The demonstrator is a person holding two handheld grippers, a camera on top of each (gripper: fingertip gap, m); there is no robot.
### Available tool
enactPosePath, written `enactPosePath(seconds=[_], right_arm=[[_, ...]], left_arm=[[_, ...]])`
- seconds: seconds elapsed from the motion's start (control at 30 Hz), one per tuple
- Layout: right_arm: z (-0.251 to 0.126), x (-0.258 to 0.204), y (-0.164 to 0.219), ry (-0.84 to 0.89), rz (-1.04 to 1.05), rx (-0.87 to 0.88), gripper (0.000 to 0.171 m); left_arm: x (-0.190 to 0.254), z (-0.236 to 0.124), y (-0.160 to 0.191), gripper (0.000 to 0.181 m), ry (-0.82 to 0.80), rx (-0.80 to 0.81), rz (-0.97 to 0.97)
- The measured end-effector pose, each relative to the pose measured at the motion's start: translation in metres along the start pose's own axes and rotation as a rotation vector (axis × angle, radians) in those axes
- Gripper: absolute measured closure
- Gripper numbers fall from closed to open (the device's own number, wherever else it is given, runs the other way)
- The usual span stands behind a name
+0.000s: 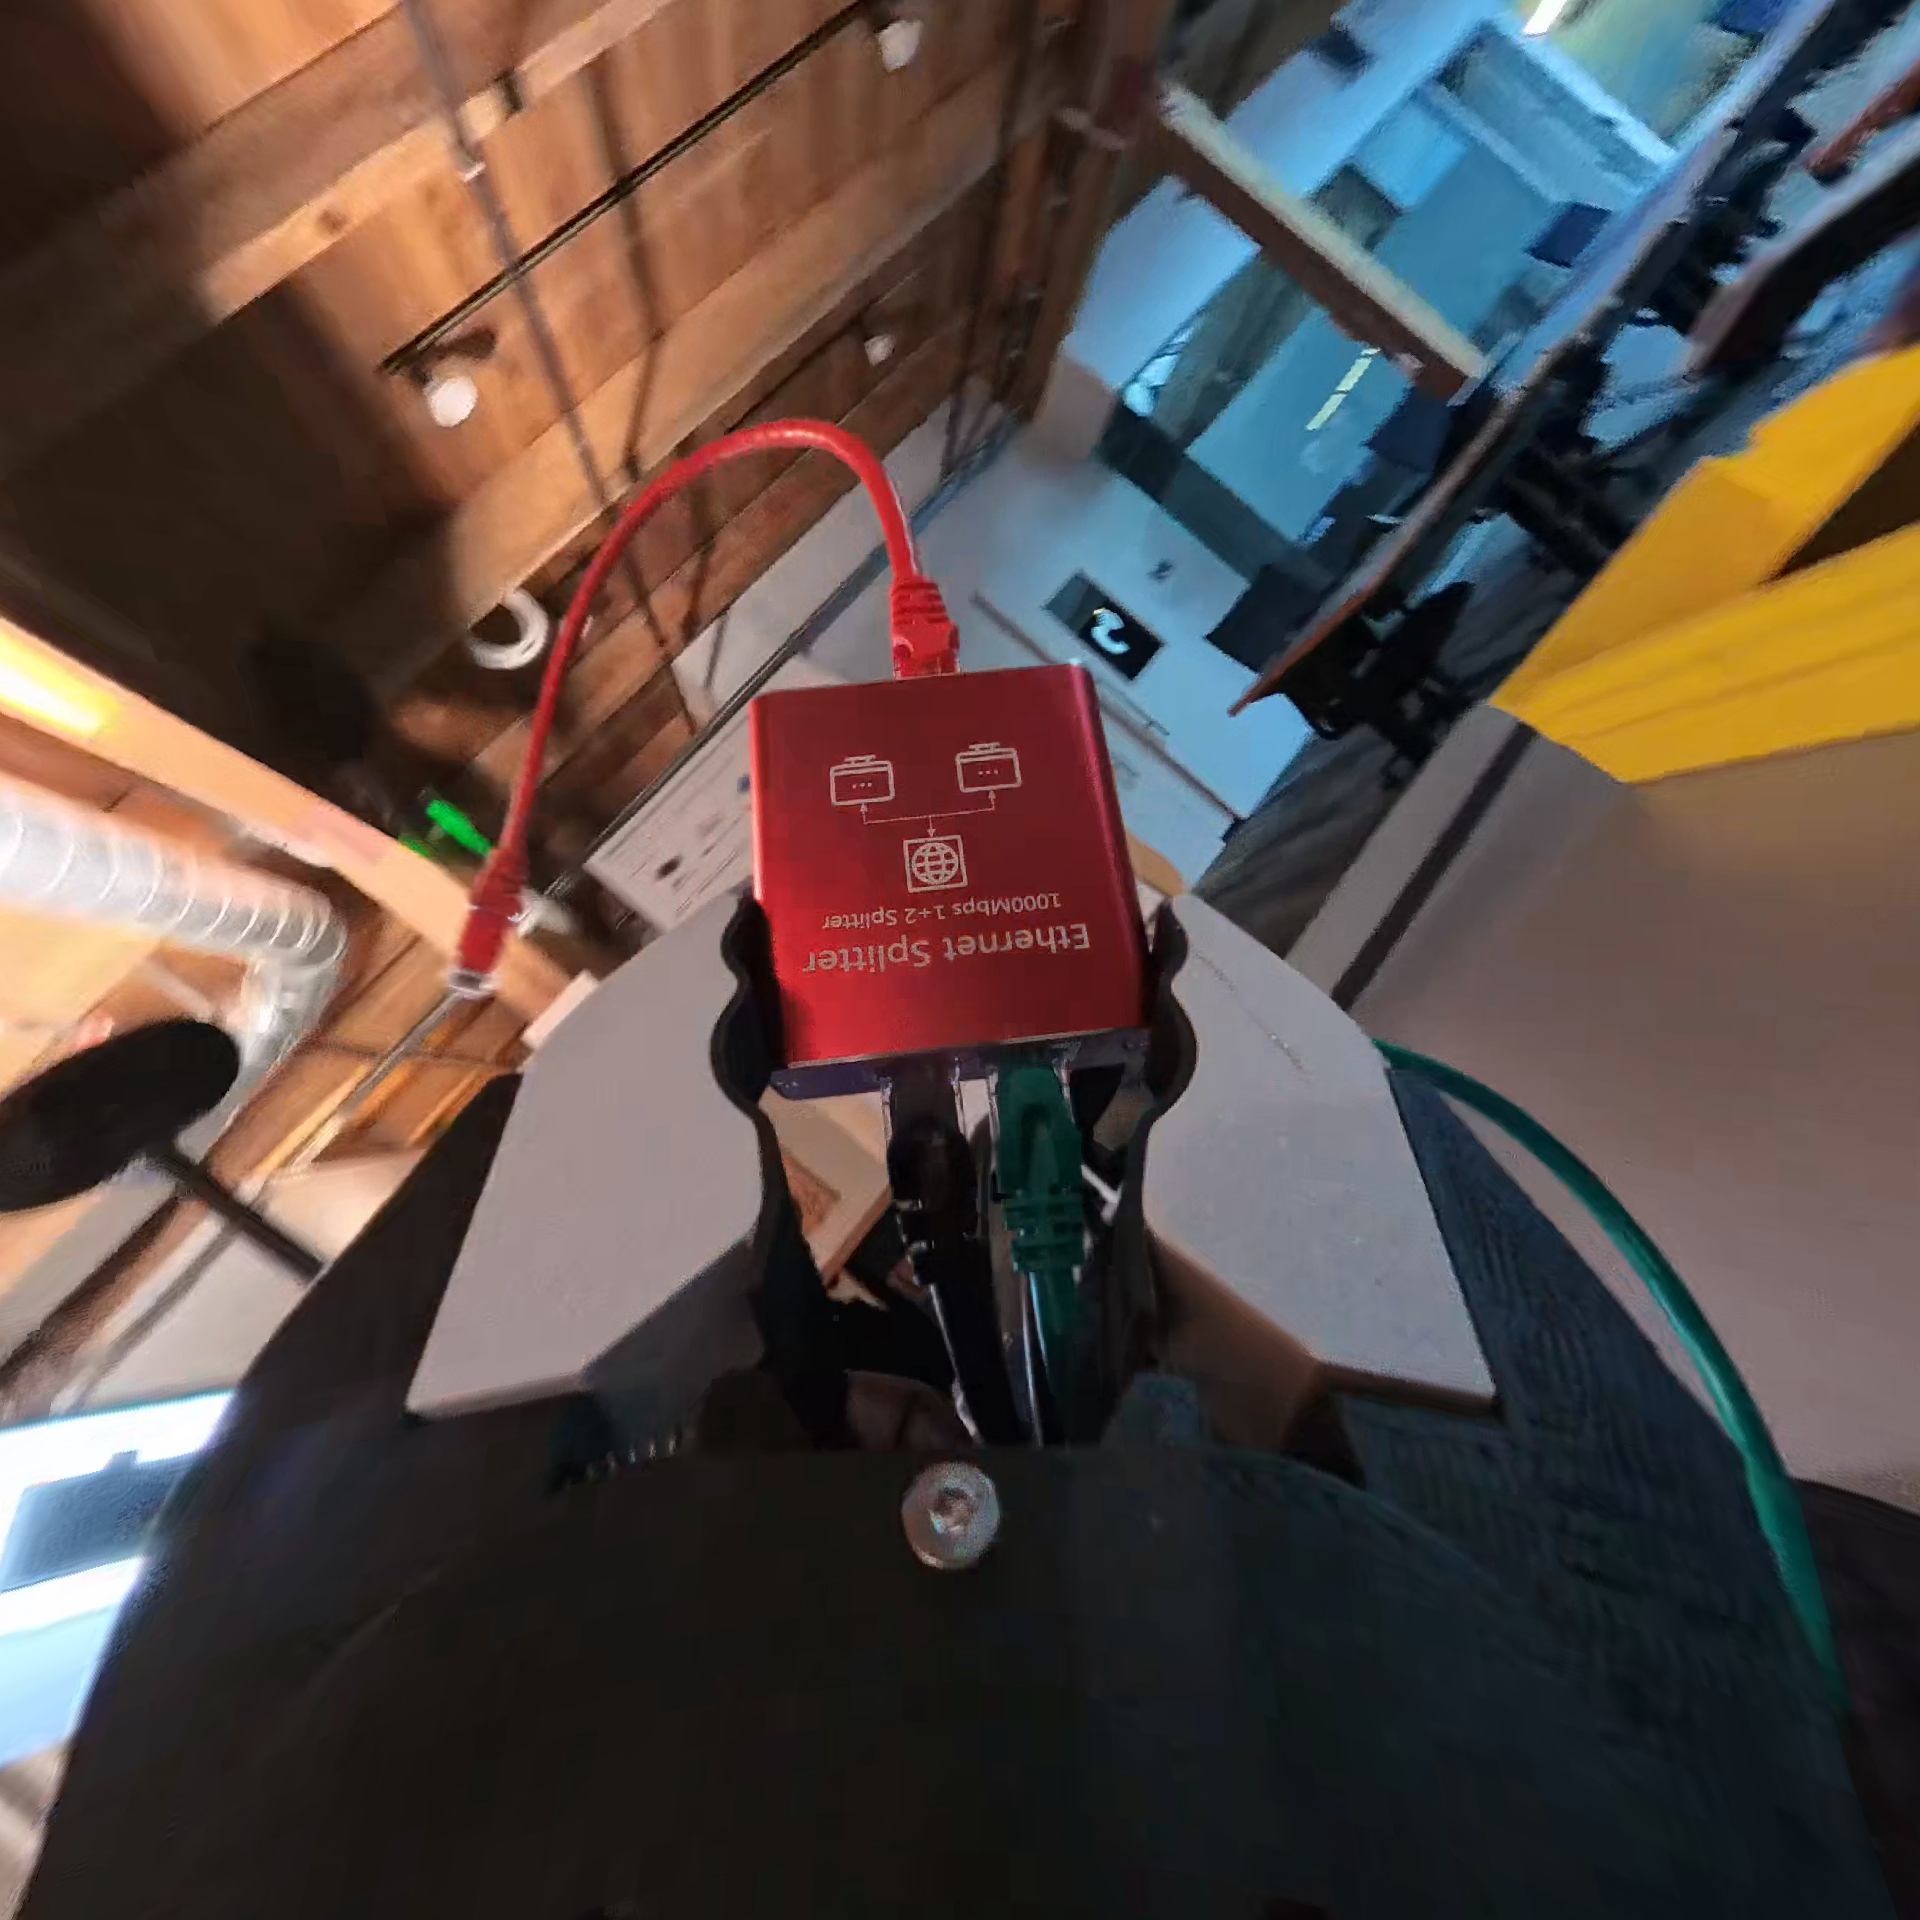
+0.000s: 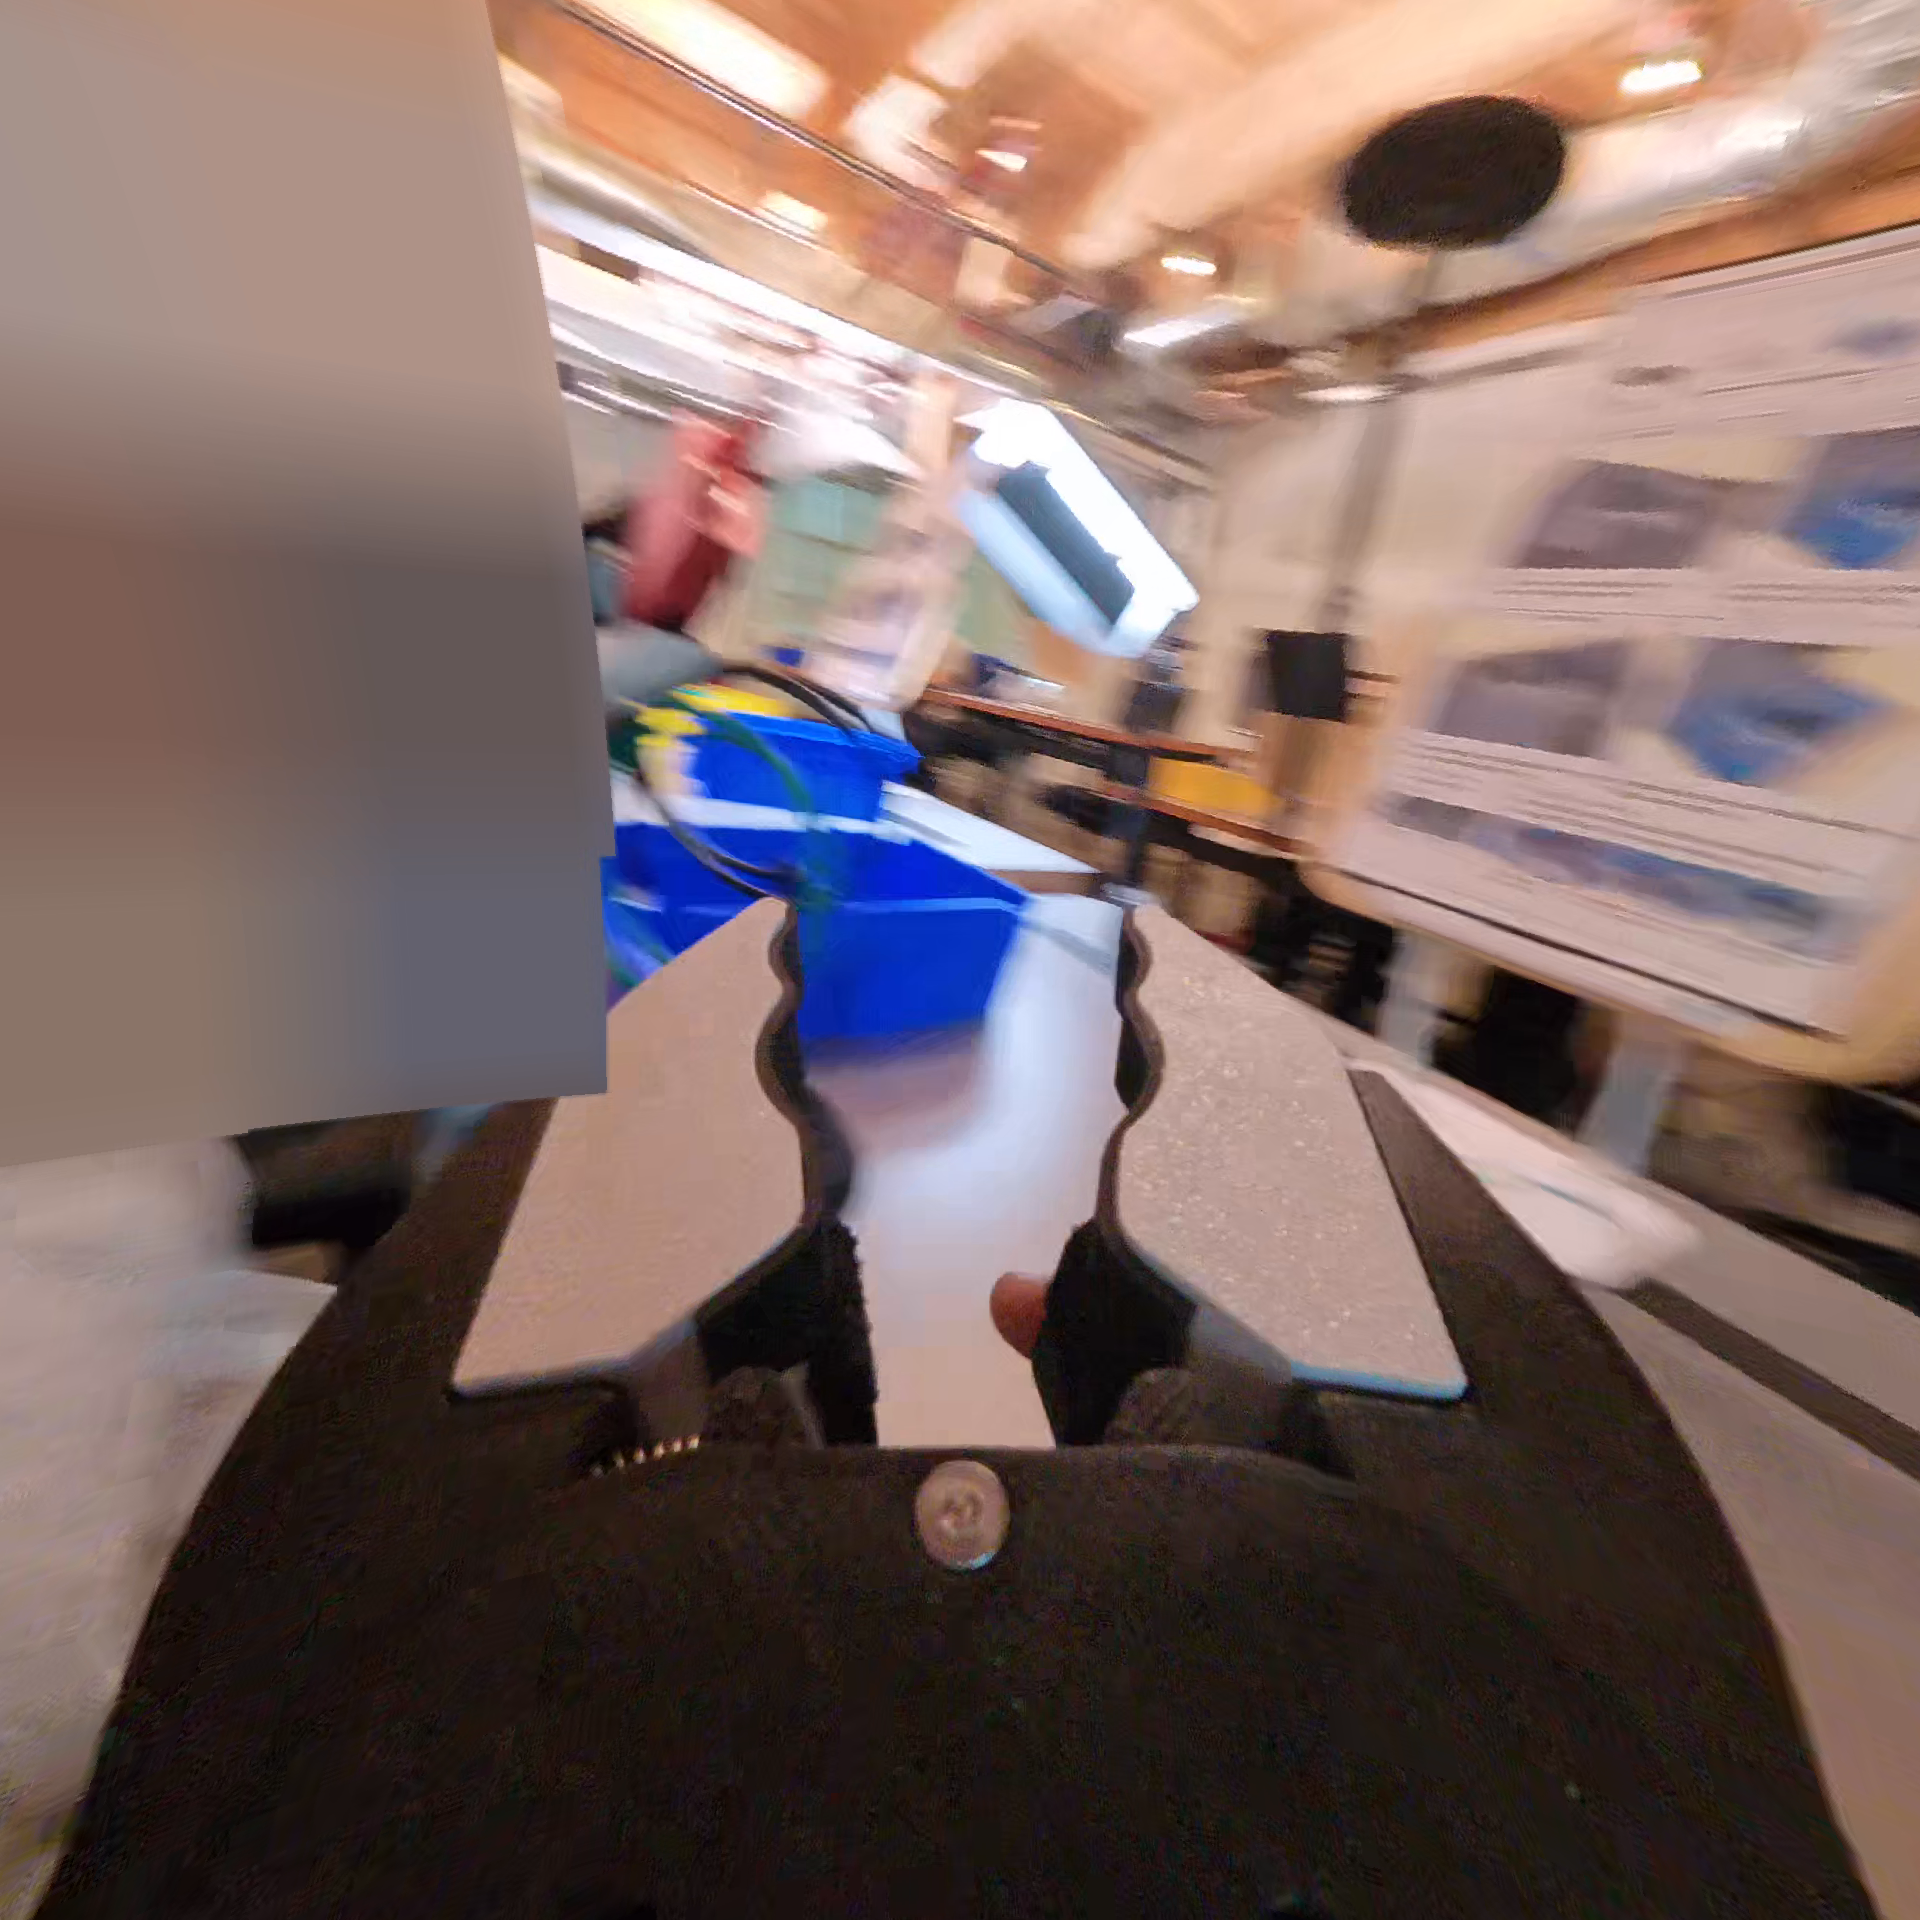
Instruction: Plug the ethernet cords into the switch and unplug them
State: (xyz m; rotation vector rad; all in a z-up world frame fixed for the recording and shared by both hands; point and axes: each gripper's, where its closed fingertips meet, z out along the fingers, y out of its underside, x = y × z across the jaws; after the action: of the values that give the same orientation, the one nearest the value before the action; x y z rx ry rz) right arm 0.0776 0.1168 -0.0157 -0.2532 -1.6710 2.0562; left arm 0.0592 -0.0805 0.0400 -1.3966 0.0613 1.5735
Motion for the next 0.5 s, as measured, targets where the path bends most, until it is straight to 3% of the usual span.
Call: enactPosePath(seconds=[0.03,0.13,0.27,0.33,0.4,0.5], right_arm=[[0.018,-0.013,0.0,-0.089,0.064,0.02,0.109],[0.062,-0.038,0.01,-0.241,0.21,0.0,0.105],[0.099,-0.059,0.029,-0.323,0.314,-0.055,0.105],[0.107,-0.072,0.035,-0.384,0.309,-0.06,0.113],[0.107,-0.079,0.04,-0.424,0.27,-0.059,0.136],[0.108,-0.072,0.04,-0.376,0.283,-0.006,0.139]], left_arm=[[0.016,0.004,-0.003,0.11,0.048,0.015,0.021],[0.059,0.01,-0.007,0.11,0.18,0.05,0.028],[0.105,0.011,-0.01,0.11,0.357,0.091,0.065],[0.125,0.008,-0.011,0.11,0.425,0.097,0.143],[0.136,0.007,-0.008,0.11,0.449,0.074,0.202],[0.132,0.011,0.0,0.109,0.392,0.031,0.183]])
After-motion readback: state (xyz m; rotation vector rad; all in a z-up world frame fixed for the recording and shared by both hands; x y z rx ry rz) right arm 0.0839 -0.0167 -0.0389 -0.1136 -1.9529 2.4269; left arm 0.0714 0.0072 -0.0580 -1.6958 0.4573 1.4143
